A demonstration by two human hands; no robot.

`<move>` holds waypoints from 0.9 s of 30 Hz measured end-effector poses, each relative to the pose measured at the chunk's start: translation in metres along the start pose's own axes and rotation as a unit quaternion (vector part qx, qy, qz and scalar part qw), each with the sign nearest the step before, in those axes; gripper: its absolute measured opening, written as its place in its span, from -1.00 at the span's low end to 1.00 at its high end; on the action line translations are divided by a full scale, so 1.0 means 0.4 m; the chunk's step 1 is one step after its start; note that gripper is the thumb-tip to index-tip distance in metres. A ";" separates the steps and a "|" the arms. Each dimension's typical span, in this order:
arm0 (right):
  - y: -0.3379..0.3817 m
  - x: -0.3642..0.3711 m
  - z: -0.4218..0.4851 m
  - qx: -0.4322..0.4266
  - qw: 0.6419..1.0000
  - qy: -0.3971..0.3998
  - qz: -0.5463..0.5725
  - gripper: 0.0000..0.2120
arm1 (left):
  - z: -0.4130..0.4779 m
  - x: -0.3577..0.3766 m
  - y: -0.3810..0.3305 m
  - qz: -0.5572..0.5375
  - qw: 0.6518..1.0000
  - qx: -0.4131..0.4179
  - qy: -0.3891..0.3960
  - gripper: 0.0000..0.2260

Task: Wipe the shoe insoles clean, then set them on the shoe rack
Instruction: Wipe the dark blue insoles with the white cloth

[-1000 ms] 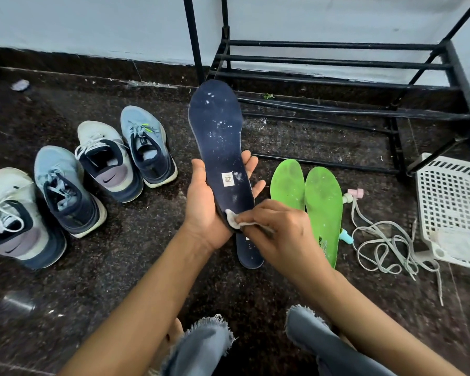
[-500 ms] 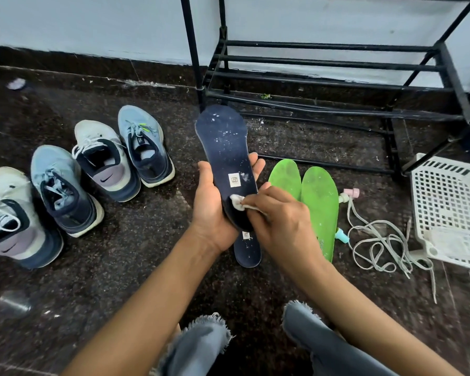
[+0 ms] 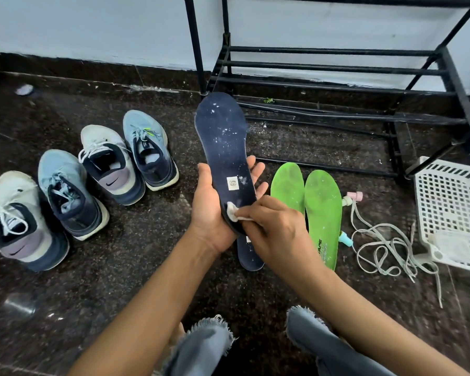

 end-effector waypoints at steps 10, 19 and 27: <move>0.009 -0.011 0.018 -0.009 1.000 -0.024 -0.011 -0.83 | 0.010 0.017 -0.023 0.002 1.000 0.006 0.027 -0.23; 0.019 -0.012 0.027 -0.016 0.999 -0.040 -0.032 -0.85 | 0.004 0.022 -0.029 0.024 0.999 0.015 0.026 -0.24; 0.046 -0.039 0.047 -0.035 0.994 -0.079 -0.060 -0.85 | -0.006 0.051 -0.042 0.045 0.998 0.007 0.042 -0.29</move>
Point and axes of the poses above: each hand's wrist, its own z-axis towards the middle knuckle, its own x-axis out of the palm, y = z × x, the point moved 7 cm from there along z, towards the middle knuckle, and after that the axes turned 12 degrees about z, right-handed, at the moved point
